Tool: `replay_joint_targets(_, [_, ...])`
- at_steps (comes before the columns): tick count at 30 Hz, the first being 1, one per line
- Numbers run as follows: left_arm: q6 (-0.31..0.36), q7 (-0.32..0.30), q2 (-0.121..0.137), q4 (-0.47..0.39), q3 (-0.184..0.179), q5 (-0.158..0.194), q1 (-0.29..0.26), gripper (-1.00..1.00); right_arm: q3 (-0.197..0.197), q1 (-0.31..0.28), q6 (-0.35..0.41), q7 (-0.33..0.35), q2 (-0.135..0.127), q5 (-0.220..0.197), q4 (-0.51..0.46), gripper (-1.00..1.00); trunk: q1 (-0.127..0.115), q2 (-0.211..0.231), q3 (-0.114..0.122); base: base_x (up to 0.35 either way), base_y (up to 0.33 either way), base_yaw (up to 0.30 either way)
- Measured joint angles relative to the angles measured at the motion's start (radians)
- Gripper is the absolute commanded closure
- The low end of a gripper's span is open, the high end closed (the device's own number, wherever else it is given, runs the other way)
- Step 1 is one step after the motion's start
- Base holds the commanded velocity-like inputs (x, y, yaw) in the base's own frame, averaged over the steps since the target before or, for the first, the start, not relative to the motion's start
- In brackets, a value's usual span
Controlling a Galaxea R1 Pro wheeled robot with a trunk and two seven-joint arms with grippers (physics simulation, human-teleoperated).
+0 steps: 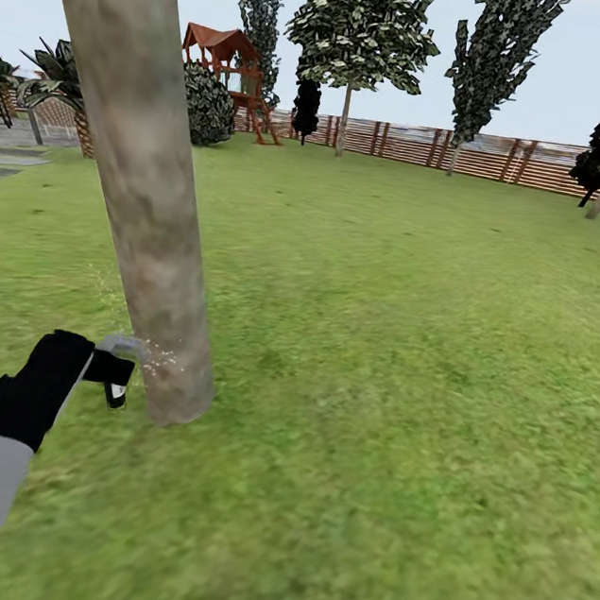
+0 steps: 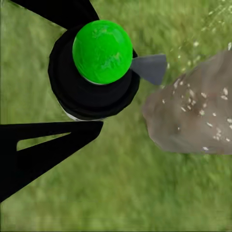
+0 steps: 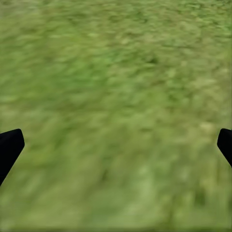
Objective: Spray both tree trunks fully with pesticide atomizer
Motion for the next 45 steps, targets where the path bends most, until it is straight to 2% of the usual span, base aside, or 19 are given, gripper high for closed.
replay_joint_targets(1, [0.005,0.000,0.017,0.001,0.003,-0.005,-0.021,1.00,0.000,0.000,0.000,0.000,0.000,0.000,0.000,-1.00,0.000,0.000,0.000,0.000,0.000,0.000])
replay_joint_targets(3, [0.008,-0.001,0.084,0.005,0.010,-0.014,-0.035,1.00,0.000,0.000,0.000,0.000,0.000,0.000,0.000,-1.00,0.000,0.000,0.000,0.000,0.000,0.000])
replay_joint_targets(4, [0.011,-0.002,0.105,0.004,0.011,-0.005,-0.036,1.00,0.000,0.000,0.000,0.000,0.000,0.000,0.000,-1.00,0.000,0.000,0.000,0.000,0.000,0.000])
replay_joint_targets(6, [0.014,-0.023,0.120,0.003,0.007,0.007,-0.035,1.00,0.000,0.000,0.000,0.000,0.000,0.000,0.000,-1.00,0.000,0.000,0.000,0.000,0.000,0.000])
replay_joint_targets(8, [0.017,-0.061,0.116,0.001,0.002,0.009,-0.038,1.00,0.000,0.000,0.000,0.000,0.000,0.000,0.000,-1.00,0.000,0.000,0.000,0.000,0.000,0.000])
replay_joint_targets(13, [0.022,-0.076,0.085,-0.008,0.001,0.004,-0.061,1.00,0.000,0.000,0.000,0.000,0.000,0.000,0.000,-1.00,0.000,0.000,0.000,0.000,0.000,0.000])
replay_joint_targets(19, [0.011,-0.074,0.099,-0.001,-0.001,-0.013,-0.040,1.00,0.000,0.000,0.000,0.000,0.000,0.000,0.000,-1.00,0.000,0.000,0.000,0.002,-0.005,0.000])
replay_joint_targets(20, [0.008,-0.073,0.101,0.001,-0.001,-0.026,-0.024,1.00,0.000,0.000,0.000,0.000,0.000,0.000,0.000,-1.00,0.000,0.000,0.000,0.049,-0.101,0.000])
replay_joint_targets(29, [0.004,-0.073,0.098,-0.001,0.001,-0.030,-0.011,1.00,0.000,0.000,0.000,0.000,0.000,0.000,0.000,-1.00,0.000,0.000,0.000,0.137,-0.231,0.010])
replay_joint_targets(36, [0.003,-0.070,0.100,0.004,0.005,-0.031,-0.010,1.00,0.000,0.000,0.000,0.000,0.000,0.000,0.000,-1.00,0.000,0.000,0.000,0.151,-0.242,0.245])
replay_joint_targets(45, [0.002,-0.067,0.101,0.004,0.008,-0.030,0.023,1.00,0.000,0.000,0.000,0.000,0.000,0.000,0.000,-1.00,0.000,0.000,0.000,0.071,-0.259,0.256])
